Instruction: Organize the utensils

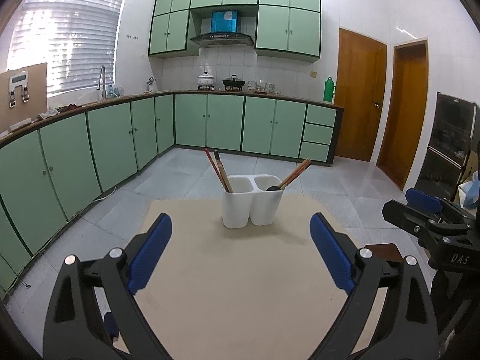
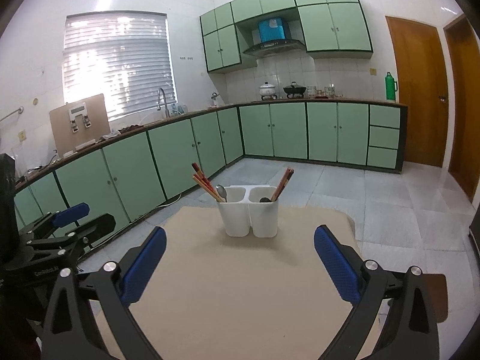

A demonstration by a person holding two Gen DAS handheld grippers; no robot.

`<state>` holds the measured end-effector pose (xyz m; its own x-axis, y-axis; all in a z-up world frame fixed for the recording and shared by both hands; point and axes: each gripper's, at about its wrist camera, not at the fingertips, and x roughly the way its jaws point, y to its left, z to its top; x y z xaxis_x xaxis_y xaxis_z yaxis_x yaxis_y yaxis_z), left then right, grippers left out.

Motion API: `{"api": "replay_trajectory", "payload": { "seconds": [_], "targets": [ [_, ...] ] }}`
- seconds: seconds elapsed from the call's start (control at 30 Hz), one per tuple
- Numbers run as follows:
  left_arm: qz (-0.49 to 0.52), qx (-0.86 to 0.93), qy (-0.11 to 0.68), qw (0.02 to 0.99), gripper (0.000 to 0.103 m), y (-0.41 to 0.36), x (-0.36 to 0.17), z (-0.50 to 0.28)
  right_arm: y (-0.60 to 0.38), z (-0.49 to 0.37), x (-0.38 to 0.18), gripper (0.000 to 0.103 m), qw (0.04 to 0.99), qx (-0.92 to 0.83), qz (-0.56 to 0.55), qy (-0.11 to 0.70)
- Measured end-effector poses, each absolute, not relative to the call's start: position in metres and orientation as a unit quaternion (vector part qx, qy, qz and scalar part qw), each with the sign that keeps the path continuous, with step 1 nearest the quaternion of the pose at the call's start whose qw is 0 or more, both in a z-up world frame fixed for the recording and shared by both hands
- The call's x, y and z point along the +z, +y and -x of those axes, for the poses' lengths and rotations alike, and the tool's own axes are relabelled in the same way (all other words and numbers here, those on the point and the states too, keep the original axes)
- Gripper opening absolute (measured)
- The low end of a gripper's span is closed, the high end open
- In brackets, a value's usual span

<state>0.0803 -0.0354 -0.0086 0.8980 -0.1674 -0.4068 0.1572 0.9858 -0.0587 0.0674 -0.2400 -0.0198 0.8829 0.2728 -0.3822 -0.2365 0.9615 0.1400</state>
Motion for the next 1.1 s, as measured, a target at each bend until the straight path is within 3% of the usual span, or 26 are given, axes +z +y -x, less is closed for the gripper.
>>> {"api": "replay_trajectory", "payload": {
  "seconds": [1.1],
  "targets": [
    [0.001,-0.081,0.188,0.979,0.091,-0.035,0.005,-0.065,-0.231,-0.061,-0.012,0.097,0.972,0.130,-0.027,0.192]
  ]
}}
